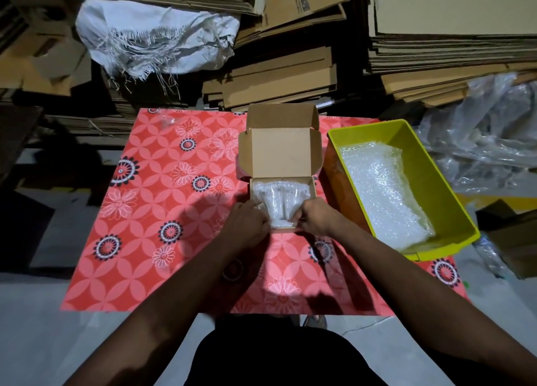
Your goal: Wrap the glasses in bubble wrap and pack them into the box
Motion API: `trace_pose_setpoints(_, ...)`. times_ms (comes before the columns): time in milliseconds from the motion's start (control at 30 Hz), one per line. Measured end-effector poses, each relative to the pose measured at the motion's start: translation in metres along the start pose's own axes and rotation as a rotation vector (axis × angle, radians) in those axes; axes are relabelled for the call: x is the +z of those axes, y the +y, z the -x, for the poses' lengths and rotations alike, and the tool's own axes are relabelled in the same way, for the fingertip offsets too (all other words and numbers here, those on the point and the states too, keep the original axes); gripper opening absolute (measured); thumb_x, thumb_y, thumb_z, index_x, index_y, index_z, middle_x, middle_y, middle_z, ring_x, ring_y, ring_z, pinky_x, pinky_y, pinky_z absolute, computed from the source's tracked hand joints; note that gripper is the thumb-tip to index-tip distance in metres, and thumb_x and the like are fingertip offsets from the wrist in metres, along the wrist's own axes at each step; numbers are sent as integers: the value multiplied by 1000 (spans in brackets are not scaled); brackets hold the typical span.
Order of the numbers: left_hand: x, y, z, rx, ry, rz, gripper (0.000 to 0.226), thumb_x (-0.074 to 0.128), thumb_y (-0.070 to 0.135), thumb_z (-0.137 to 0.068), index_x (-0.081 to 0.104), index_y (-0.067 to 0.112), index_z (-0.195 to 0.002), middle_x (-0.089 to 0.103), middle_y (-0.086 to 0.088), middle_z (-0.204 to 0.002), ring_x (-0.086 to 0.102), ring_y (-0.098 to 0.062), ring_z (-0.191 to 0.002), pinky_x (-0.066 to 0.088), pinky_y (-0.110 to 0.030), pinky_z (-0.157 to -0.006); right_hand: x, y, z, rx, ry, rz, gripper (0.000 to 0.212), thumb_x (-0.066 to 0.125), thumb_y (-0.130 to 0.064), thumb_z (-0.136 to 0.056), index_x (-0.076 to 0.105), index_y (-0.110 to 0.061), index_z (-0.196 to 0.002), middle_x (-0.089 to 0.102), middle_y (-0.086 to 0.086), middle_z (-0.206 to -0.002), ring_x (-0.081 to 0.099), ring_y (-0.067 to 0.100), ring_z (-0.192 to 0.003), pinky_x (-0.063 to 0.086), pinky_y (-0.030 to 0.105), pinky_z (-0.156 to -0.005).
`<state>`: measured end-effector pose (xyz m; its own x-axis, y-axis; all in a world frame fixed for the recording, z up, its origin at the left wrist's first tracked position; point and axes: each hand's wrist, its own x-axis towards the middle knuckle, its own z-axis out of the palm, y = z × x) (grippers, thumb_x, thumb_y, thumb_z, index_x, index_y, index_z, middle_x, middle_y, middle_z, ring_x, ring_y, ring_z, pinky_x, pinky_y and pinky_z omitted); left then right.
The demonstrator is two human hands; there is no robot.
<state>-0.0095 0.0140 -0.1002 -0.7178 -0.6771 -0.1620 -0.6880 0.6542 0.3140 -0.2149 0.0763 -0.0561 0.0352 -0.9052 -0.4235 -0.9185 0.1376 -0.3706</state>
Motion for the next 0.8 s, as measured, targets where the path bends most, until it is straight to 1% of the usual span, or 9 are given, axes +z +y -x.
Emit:
trace_pose_setpoints(67, -6, 3, -4, -33, -7, 18, 26, 54, 33, -90, 75, 19, -87, 70, 0, -110, 50, -18, -123, 34, -42, -99, -5, 0, -2, 54, -8, -11, 12, 70, -5, -82, 80, -11, -85, 77, -4, -89, 68, 8, -84, 44, 13, -74)
trace_pose_setpoints(133, -10, 7, -7, -67, 2, -14, 22, 59, 34, -85, 75, 19, -80, 69, 4, -94, 55, -18, -107, 34, -39, -96, -7, -1, -3, 98, -5, -11, 17, 67, -4, -79, 79, -16, -80, 70, -10, -73, 61, 6, -73, 41, 14, -71)
trace_pose_setpoints(167, -11, 8, -8, -85, 14, -36, 21, 60, 35, -82, 74, 19, -77, 69, 6, -88, 57, -18, -101, 36, -38, -94, -6, -2, -4, 122, 9, 2, 19, 67, -5, -78, 79, -20, -79, 70, -12, -73, 62, 7, -74, 45, 15, -72)
trace_pose_setpoints(233, -11, 10, -10, -110, 43, -68, 19, 65, 36, -79, 75, 21, -76, 69, 7, -84, 58, -18, -98, 39, -38, -91, -2, -5, -7, 160, 49, 48, 19, 70, -10, -75, 76, -27, -78, 75, -8, -85, 69, 14, -85, 55, 23, -78)
trace_pose_setpoints(333, -13, 16, -13, -121, 62, -130, 14, 74, 40, -78, 79, 27, -83, 71, 7, -92, 58, -18, -103, 38, -38, -94, 0, -12, -9, 172, 101, 143, 17, 75, -13, -74, 75, -24, -86, 74, 2, -95, 70, 24, -92, 58, 30, -78)
trace_pose_setpoints(400, -12, 19, -16, -125, 75, -165, 10, 78, 36, -76, 78, 29, -83, 71, 7, -96, 58, -19, -104, 35, -39, -95, 4, -11, -10, 154, 118, 196, 20, 76, -12, -74, 76, -21, -92, 74, 5, -97, 70, 27, -93, 59, 33, -79)
trace_pose_setpoints(567, -12, 12, -20, -69, -5, -98, 9, 80, 27, -75, 79, 31, -84, 73, 10, -98, 58, -15, -111, 32, -40, -101, 3, -10, -9, 47, 53, 269, 22, 69, -9, -80, 76, -17, -99, 74, 12, -98, 69, 32, -94, 53, 32, -78)
trace_pose_setpoints(733, -15, 2, -11, 69, -141, -163, 23, 68, 27, -85, 77, 37, -104, 63, 4, -125, 44, -24, -127, 30, -44, -98, 3, -6, -1, -16, -99, 408, 27, 55, -10, -94, 72, -14, -114, 70, 13, -108, 68, 33, -100, 55, 37, -81)
trace_pose_setpoints(800, -13, 5, -3, 149, -138, -267, 26, 62, 25, -88, 75, 33, -110, 62, 6, -123, 39, -26, -129, 31, -44, -95, 2, -7, 1, -29, -134, 467, 29, 51, -10, -96, 68, -13, -120, 66, 14, -115, 65, 33, -106, 54, 37, -84)
